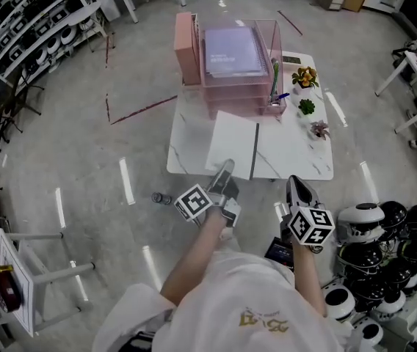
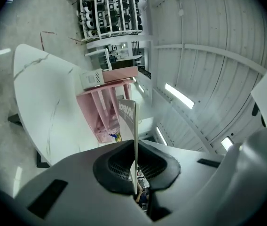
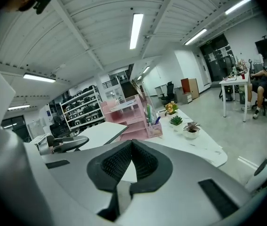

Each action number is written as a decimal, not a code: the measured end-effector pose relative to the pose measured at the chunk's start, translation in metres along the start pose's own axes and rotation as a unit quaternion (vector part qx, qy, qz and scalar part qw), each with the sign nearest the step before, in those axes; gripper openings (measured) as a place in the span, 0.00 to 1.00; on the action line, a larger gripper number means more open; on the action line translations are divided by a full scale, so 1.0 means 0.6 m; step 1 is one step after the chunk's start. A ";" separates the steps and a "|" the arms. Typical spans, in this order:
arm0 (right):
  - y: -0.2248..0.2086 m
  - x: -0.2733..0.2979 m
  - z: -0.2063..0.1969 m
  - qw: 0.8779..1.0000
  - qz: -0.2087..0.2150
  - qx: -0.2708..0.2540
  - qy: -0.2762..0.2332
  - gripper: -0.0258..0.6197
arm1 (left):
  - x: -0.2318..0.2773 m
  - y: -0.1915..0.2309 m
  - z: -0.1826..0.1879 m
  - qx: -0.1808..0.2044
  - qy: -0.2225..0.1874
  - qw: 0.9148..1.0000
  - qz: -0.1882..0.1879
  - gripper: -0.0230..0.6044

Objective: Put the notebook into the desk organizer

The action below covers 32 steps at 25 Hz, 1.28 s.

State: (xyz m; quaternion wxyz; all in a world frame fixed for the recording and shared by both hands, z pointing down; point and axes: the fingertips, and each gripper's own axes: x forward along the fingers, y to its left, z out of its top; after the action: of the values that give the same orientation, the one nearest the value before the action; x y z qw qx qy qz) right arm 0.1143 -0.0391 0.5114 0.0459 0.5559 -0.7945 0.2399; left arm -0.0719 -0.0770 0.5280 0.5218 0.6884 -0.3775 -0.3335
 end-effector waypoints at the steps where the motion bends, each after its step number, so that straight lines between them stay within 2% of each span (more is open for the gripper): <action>1: 0.004 0.010 0.001 1.000 -0.003 -0.001 0.001 0.05 | 0.006 0.003 0.009 -0.001 0.003 1.000 -0.003 0.08; 4: 0.014 0.032 0.000 1.000 -0.010 -0.001 -0.001 0.05 | 0.020 0.011 0.029 -0.016 0.008 1.000 -0.014 0.08; 7: 0.022 0.051 -0.003 1.000 -0.014 -0.004 0.001 0.05 | 0.036 0.002 0.042 -0.063 0.001 0.997 -0.041 0.08; 8: 0.025 0.054 -0.003 1.000 -0.015 -0.006 0.002 0.05 | 0.039 0.003 0.047 -0.067 -0.001 0.997 -0.043 0.08; 11: 0.028 0.062 0.002 1.000 -0.016 -0.010 0.001 0.05 | 0.044 0.015 0.065 -0.056 -0.005 0.998 -0.031 0.08; 14: 0.018 0.080 0.001 1.000 -0.013 -0.008 0.000 0.05 | 0.064 0.016 0.076 -0.062 -0.012 0.997 -0.040 0.08; 19: 0.014 0.124 0.012 1.000 0.007 -0.015 0.003 0.05 | 0.096 0.031 0.074 -0.058 -0.003 0.998 -0.028 0.08; 24: 0.014 0.152 0.026 1.000 0.016 -0.013 0.006 0.05 | 0.113 0.022 0.088 -0.074 -0.008 0.997 -0.032 0.08; 28: 0.007 0.158 0.016 1.000 0.014 -0.010 0.014 0.05 | 0.123 0.036 0.096 -0.074 -0.013 0.997 -0.028 0.08; 32: -0.009 0.160 0.011 1.000 0.007 -0.010 0.019 0.05 | 0.130 0.040 0.100 -0.090 -0.019 0.995 -0.030 0.08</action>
State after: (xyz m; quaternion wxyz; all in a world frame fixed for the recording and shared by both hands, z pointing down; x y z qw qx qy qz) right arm 0.0843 -0.1259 0.5400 0.0649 0.5450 -0.7998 0.2431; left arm -0.0891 -0.1767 0.5320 0.5639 0.6433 -0.3355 -0.3945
